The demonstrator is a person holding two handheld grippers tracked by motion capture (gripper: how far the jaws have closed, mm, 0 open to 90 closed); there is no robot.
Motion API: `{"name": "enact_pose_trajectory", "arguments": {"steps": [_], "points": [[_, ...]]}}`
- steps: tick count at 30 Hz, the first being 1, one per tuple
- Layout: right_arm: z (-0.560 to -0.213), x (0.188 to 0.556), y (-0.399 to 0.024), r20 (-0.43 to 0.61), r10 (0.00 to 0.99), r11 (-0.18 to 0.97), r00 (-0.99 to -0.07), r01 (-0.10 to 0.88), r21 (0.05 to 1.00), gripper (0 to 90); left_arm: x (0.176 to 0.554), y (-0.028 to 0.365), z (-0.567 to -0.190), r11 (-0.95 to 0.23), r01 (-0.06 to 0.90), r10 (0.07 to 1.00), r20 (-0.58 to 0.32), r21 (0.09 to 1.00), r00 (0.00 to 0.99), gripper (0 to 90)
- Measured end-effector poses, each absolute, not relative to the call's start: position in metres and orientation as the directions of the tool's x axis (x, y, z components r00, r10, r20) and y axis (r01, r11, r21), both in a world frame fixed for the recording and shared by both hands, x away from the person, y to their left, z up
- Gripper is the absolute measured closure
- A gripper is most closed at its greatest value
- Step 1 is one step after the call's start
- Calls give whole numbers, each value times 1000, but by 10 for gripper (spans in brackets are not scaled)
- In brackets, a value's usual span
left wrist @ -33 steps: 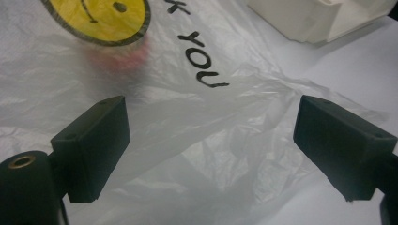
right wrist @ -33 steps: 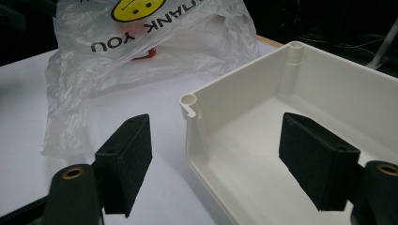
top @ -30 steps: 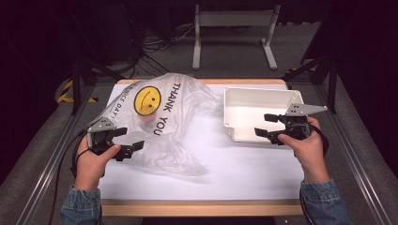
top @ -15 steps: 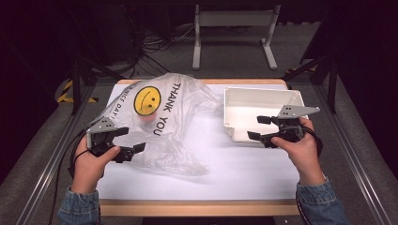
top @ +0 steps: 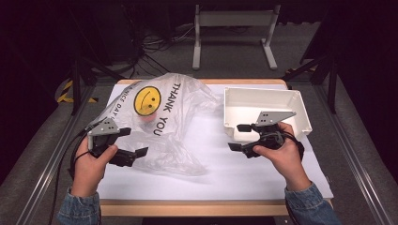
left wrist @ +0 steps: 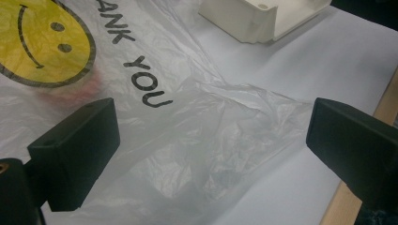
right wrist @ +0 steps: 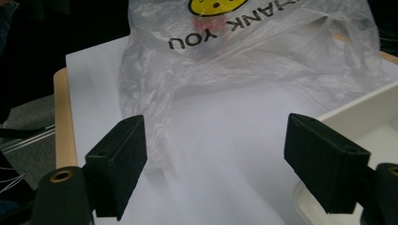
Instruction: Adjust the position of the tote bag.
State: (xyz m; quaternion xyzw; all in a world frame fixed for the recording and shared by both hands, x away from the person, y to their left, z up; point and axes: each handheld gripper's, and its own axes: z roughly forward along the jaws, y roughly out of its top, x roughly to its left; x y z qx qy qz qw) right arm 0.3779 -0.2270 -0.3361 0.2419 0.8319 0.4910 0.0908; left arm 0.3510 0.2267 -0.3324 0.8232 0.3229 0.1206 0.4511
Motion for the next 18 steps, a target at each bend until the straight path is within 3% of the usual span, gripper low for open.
{"name": "enact_pose_trajectory", "arguments": {"steps": [11,18], "points": [[-352,379,-198,129,425,369,-896,302,879,221,351,225,-331,-312,410,642,-128,857,756,21],[-368,384,-179,154,394,409,-906,323,854,208,347,226,-331,-287,416,675,-126,863,727,29]]}}
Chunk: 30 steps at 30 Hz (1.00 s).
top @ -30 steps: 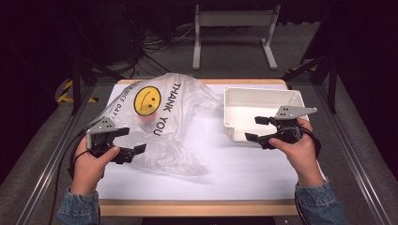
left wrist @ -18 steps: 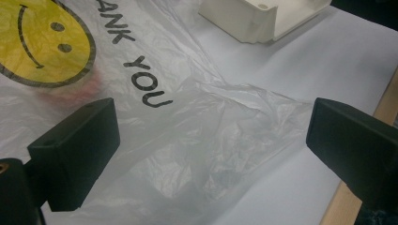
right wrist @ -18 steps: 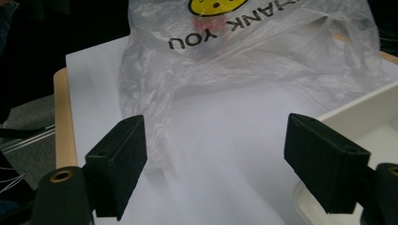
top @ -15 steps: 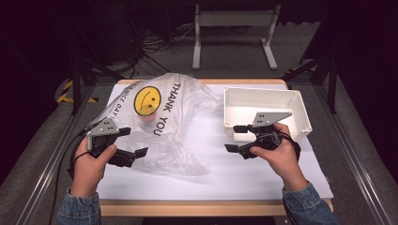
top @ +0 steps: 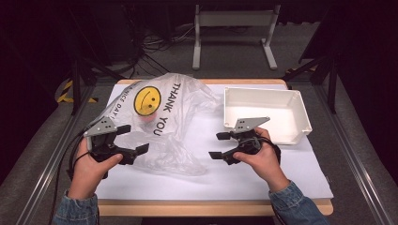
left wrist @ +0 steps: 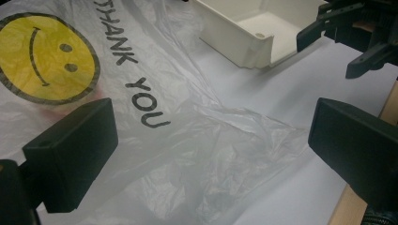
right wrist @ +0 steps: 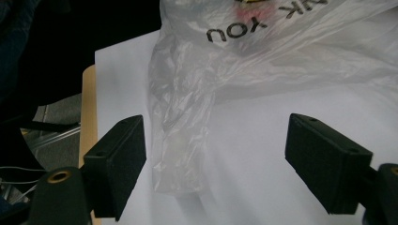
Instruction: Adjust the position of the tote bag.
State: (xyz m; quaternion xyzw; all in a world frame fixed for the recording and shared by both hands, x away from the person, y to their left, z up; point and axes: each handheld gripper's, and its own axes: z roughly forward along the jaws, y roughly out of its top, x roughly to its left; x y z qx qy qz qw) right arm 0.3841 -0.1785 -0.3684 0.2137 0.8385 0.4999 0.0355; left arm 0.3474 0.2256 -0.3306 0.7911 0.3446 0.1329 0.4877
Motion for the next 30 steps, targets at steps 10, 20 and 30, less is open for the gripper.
{"name": "enact_pose_trajectory", "arguments": {"steps": [10,20,30], "points": [[-396,390,-149,136,409,498,-903,345,796,186,340,235,-333,-306,435,699,-111,847,707,45],[-413,389,-134,141,408,538,-902,362,761,180,334,231,-336,-351,416,730,-33,839,682,59],[-424,382,-118,165,329,578,-930,336,744,180,337,230,-337,-350,427,729,-45,834,683,66]]}}
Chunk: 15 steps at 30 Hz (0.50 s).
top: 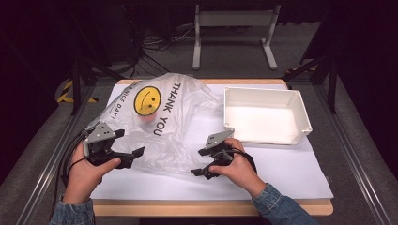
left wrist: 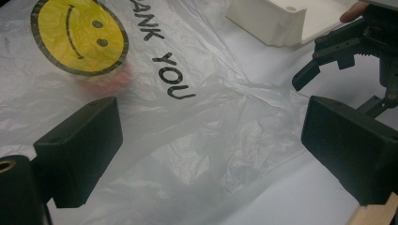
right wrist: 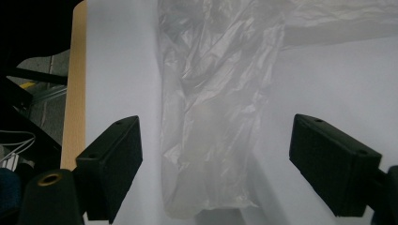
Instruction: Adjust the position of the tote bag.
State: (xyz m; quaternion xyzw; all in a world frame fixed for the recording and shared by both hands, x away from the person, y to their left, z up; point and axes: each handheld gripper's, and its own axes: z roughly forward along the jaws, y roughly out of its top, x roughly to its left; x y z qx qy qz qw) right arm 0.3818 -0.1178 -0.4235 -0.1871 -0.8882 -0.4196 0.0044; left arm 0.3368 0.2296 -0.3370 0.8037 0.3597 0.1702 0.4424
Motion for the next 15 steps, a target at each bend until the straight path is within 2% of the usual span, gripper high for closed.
{"name": "enact_pose_trajectory", "arguments": {"steps": [8,11,15], "points": [[-434,383,-112,129,326,621,-936,315,718,184,338,226,-338,-364,431,720,-44,826,693,68],[-434,385,-113,72,295,667,-953,259,699,373,338,226,-339,-363,432,720,-45,826,692,68],[-430,383,-117,59,284,695,-957,248,675,707,338,225,-339,-365,432,718,-46,825,694,69]]}}
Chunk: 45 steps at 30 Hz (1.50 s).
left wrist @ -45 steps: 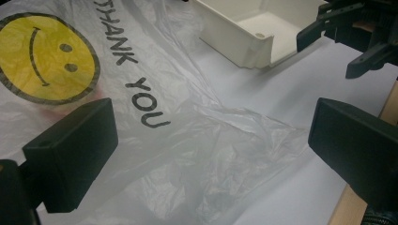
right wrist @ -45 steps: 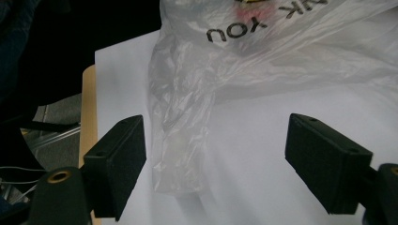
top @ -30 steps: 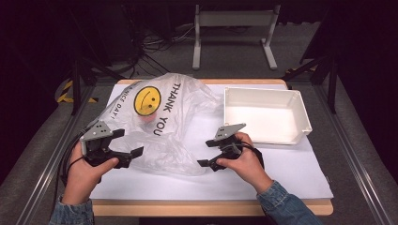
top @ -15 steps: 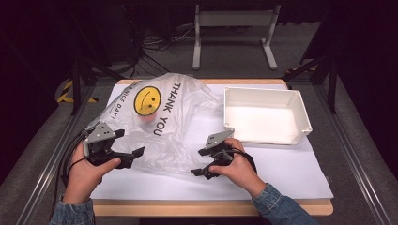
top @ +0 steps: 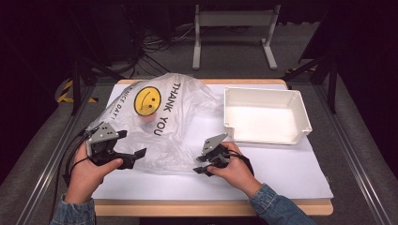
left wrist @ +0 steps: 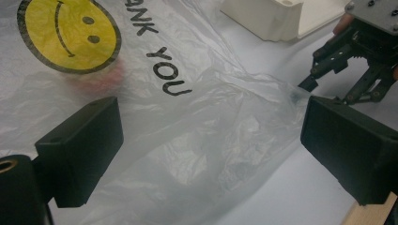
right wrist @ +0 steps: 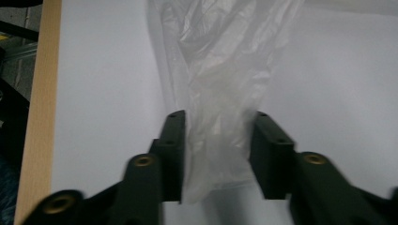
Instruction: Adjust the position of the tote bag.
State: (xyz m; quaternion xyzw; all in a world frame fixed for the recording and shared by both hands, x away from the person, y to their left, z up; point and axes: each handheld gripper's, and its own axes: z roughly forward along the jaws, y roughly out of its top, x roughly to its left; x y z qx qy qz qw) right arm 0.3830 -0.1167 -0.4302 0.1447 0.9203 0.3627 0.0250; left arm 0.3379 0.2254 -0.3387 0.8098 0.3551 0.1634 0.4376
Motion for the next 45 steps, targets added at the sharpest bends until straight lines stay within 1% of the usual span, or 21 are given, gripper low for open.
{"name": "enact_pose_trajectory", "arguments": {"steps": [2,3,7,11,14,20,30,36,45], "points": [[-426,382,-119,51,288,691,-956,244,680,819,338,225,-339,-365,432,718,-47,825,695,69],[-424,381,-121,48,290,687,-956,243,685,846,338,225,-338,-366,431,716,-47,825,697,70],[-411,378,-127,49,298,666,-953,244,705,880,338,223,-337,-369,426,710,-45,826,703,73],[-397,370,-132,51,287,650,-957,234,723,886,339,221,-336,-371,425,705,-47,826,708,75],[-387,362,-136,78,275,626,-958,240,742,887,340,218,-336,-369,427,703,-52,825,709,75],[-372,349,-135,76,249,613,-966,218,760,889,339,216,-334,-384,417,691,-43,824,722,75],[-362,328,-119,80,157,615,-984,161,772,890,336,215,-333,-390,414,683,-43,823,729,75],[-364,320,-107,134,88,605,-987,160,780,890,335,214,-333,-392,413,681,-42,822,731,75],[-362,312,-98,147,32,593,-989,137,794,889,335,211,-332,-393,412,670,-52,822,741,74]]}}
